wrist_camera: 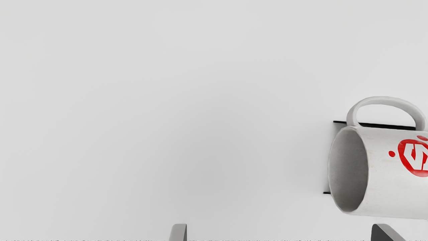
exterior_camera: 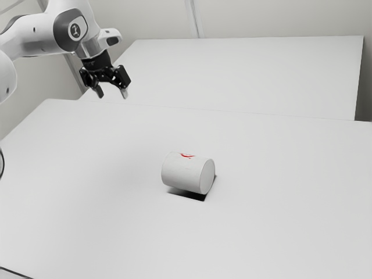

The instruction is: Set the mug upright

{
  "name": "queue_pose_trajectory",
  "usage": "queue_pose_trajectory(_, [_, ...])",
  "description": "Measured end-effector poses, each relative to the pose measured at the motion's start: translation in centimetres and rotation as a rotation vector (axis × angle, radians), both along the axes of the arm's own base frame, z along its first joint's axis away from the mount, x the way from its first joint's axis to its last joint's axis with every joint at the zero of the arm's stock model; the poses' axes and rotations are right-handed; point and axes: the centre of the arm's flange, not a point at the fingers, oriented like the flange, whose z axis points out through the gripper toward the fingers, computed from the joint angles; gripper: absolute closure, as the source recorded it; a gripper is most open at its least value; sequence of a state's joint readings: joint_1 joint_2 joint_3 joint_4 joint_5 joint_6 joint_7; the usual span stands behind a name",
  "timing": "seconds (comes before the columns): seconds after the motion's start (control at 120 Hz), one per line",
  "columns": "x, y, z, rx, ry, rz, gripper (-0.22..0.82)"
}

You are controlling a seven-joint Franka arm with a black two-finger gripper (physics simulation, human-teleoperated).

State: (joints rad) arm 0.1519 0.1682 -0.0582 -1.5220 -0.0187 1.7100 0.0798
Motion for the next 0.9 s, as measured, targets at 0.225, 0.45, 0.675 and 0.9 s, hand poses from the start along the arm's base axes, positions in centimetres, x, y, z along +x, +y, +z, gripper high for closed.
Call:
queue_pose_trajectory(0.225, [-0.2,-0.2,-0.2,-0.008,0.02,0.0,0.0])
queue_pose_trajectory(0.45, [-0.9,-0.6,-4.1,-0.231,0.086,0.032,0.0])
queue_pose_trajectory(0.675, [-0.9,1.7,-14.7,-0.675,0.145,0.062,0.0])
queue_pose_trajectory(0.9, [-1.6,0.2,-22.9,-0.924,0.11,0.02,0.0])
